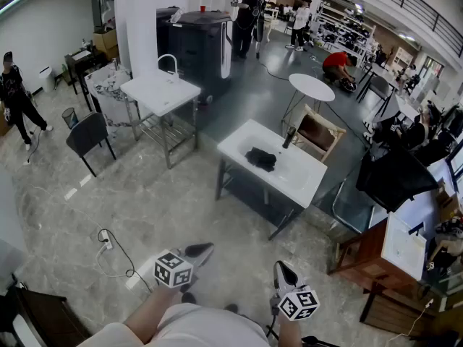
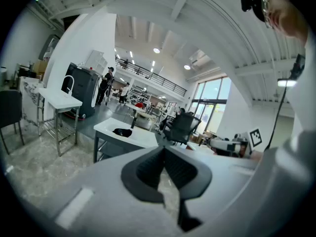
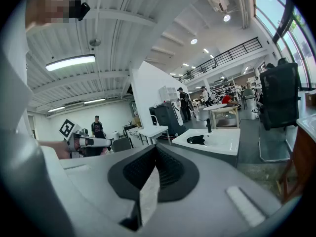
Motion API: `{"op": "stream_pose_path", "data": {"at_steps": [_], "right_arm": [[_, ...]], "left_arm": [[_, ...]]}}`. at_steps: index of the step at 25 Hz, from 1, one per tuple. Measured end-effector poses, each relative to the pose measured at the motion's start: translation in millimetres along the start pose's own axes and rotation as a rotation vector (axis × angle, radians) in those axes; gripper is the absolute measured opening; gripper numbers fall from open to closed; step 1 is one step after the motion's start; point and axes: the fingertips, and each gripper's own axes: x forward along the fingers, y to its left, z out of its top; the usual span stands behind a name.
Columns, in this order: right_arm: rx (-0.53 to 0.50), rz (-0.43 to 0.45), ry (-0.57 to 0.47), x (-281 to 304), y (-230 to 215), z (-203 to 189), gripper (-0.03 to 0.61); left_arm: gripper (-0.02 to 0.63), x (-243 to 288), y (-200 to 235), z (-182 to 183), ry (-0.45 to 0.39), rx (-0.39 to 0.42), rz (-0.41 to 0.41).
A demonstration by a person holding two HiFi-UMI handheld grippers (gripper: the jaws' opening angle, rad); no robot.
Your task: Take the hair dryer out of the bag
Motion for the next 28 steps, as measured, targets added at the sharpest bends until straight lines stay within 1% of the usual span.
{"op": "stream_pose_path", "data": {"at_steps": [4, 13, 17, 28], "right_arm": [[-0.002, 0.002, 0.005, 1.1, 3.7, 5.0, 0.005], [-0.009, 0.007, 0.016, 4.5, 7.1, 2.9, 0.005], [0.015, 0.008, 0.020, 6.1, 8.8, 3.3, 0.005], [0.032, -0.029, 0.014, 15.8, 23.9, -2.1, 0.005]], "left_arm": [[-0.002, -1.7, -0.1, 4.4, 0.002, -0.002, 0.000], [-0.002, -0.6, 4.3, 3.5, 0.001, -0.012, -0.005], [-0.002, -0.6, 4.6, 4.6, 0.003, -0.018, -0.016], [-0.002, -12.6, 23.8, 3.1, 0.005, -0.028, -0.036]]}}
